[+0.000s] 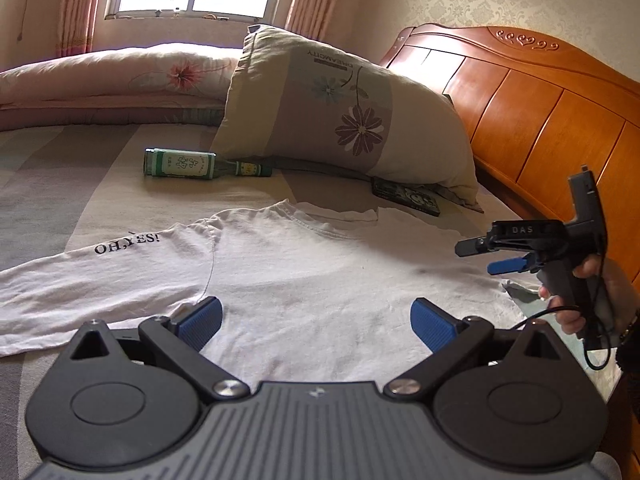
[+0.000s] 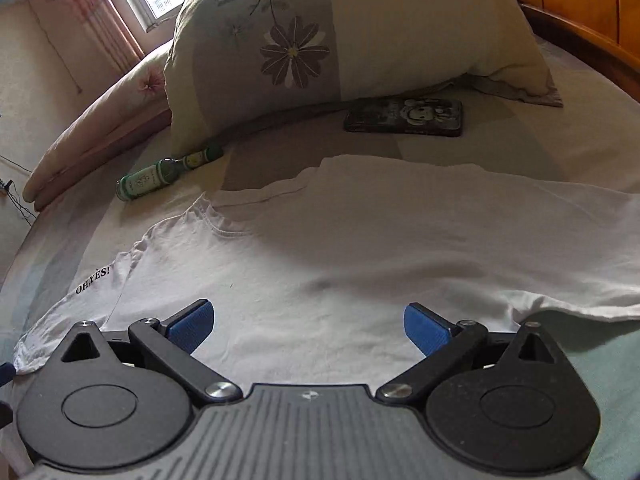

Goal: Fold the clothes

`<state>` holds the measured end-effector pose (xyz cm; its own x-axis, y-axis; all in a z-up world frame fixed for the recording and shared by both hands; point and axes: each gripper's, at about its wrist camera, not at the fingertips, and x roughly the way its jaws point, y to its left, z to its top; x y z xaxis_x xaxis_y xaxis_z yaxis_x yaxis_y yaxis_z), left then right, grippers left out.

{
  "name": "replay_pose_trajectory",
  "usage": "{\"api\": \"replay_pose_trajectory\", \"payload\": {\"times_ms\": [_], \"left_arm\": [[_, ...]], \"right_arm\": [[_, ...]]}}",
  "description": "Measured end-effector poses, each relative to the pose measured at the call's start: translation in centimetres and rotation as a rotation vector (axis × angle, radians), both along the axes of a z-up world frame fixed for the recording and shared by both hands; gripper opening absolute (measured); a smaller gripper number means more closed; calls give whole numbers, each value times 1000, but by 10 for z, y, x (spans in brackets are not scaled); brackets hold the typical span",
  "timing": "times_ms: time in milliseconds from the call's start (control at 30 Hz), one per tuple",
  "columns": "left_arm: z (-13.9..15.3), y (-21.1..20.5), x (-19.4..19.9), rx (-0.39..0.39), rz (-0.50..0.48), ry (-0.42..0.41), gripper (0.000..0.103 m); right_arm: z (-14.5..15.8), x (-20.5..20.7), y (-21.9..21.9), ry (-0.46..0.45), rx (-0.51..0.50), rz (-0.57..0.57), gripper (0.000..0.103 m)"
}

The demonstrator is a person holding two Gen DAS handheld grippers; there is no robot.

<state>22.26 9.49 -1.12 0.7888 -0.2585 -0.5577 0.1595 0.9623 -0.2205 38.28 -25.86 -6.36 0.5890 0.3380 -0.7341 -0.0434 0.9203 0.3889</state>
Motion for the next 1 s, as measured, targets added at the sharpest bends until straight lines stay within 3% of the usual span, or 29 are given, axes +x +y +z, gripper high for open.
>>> {"api": "replay_pose_trajectory", "payload": {"times_ms": [100,233,500,600,700,833,900,1000], "left_arm": [[-6,12,7,-4,38,19,100],[-19,25,18,-4,90,63,100],[-39,26,35,4,95,122,100],[-41,25,35,13,98,128,100],[-38,27,33,8,101,118,100],[-33,32,31,6,118,98,100],[-30,35,30,5,130,91,100],[-27,40,30,-10,136,85,100]], "right_arm": [[-30,40,4,76,2,-38,103],[-38,78,12,20,-99,-40,103],[-48,154,32,-48,-335,-57,103],[-47,161,38,-68,-370,-63,103],[-32,150,50,-41,-326,-61,103],[-26,127,91,36,-264,98,103],[-34,123,119,53,-330,159,103],[-45,130,151,-24,-460,177,103]]}}
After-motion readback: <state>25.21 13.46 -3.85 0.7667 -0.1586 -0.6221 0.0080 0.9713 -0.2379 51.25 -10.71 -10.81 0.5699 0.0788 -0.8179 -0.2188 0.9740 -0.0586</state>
